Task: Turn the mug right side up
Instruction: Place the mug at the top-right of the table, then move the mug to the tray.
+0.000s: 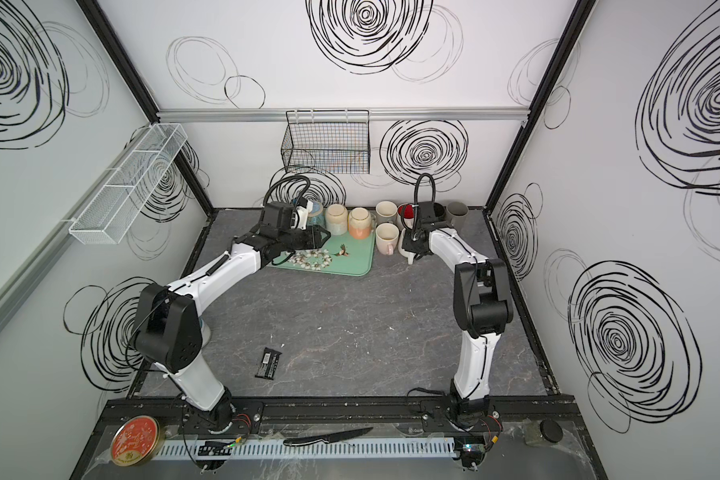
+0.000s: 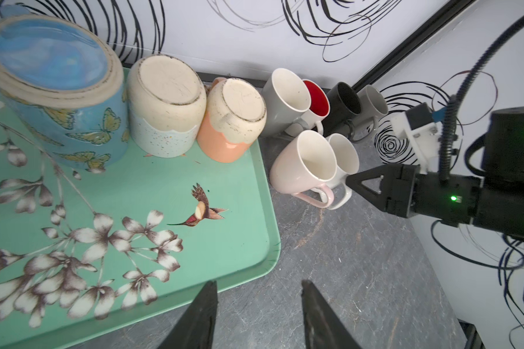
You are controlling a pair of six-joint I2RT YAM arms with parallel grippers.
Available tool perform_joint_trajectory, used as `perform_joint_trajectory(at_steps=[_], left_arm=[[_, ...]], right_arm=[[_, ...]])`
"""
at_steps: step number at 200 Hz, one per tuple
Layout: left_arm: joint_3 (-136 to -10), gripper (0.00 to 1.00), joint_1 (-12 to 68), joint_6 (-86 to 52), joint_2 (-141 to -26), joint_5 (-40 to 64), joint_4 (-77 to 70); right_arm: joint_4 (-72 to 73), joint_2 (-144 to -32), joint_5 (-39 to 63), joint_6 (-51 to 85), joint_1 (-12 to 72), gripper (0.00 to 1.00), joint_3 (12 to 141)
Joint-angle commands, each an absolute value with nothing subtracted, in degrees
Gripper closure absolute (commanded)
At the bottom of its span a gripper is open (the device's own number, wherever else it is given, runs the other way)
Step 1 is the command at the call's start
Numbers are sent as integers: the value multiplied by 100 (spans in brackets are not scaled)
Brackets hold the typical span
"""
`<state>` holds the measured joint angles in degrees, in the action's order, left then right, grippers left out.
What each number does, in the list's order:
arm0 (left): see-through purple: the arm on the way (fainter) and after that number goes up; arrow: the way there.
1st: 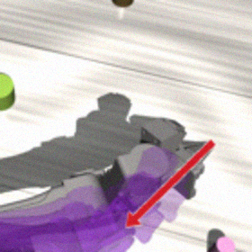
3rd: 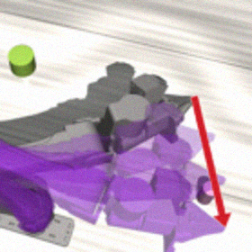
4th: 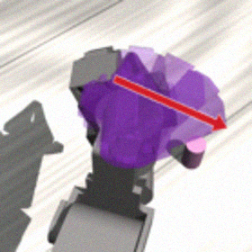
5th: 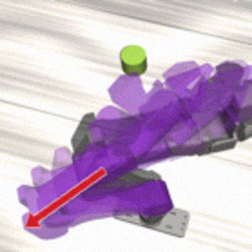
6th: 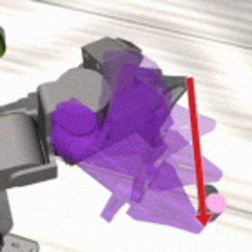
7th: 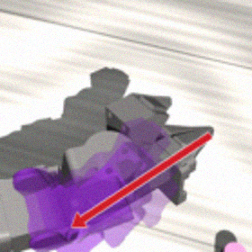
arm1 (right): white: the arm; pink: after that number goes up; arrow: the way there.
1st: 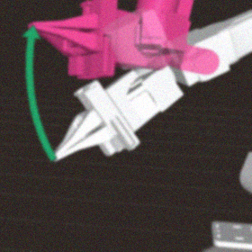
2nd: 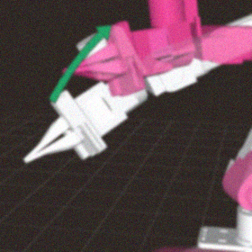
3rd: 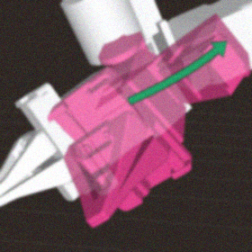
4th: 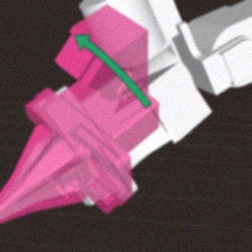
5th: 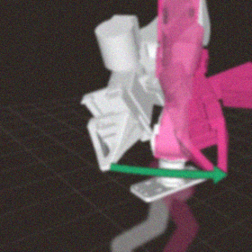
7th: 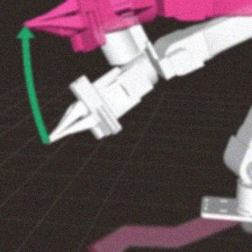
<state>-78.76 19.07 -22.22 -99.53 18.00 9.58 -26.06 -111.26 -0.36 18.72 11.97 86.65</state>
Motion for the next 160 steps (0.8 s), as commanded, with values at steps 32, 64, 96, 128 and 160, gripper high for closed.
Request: perform_joint_trajectory(at_steps=[32,64,96,128,160], left_arm=[[-7919,38,1046,-2582,-9809,923,801],[-8070,36,646,-2920,-10232,1347,220],[-8624,35,390,-3113,-10868,1728,-109],[-9666,34,365,-3097,-11736,2037,83],[-10553,32,193,-3162,-12487,2203,143]], right_arm=[[-2339,-10331,-42,1807,1478,69,8504],[-1879,-10273,120,1853,1688,69,8398],[-1551,-10451,130,2019,2049,69,8540],[-1299,-10838,71,2081,2442,70,8915],[-1215,-11354,123,2177,2683,70,9518]])
